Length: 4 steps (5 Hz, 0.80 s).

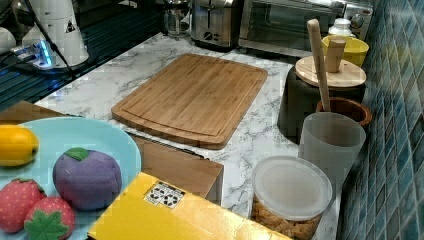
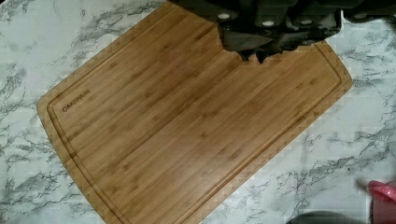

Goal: Turn on the toaster.

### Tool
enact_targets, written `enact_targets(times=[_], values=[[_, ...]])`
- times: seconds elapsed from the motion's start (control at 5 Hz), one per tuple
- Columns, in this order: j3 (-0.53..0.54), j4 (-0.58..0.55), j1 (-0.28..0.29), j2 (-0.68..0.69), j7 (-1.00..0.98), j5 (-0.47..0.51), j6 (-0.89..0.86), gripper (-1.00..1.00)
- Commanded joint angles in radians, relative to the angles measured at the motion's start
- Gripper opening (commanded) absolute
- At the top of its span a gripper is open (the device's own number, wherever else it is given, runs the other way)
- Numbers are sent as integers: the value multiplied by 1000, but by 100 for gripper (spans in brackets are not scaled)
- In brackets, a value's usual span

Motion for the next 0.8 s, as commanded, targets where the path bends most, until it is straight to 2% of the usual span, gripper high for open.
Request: enact_targets(times=[0.2, 0.4, 0.8], values=[[21, -55, 16, -26, -100, 23, 40, -100], [38, -136, 30, -81, -173, 85, 118, -100], [87, -200, 61, -115, -227, 132, 174, -100]])
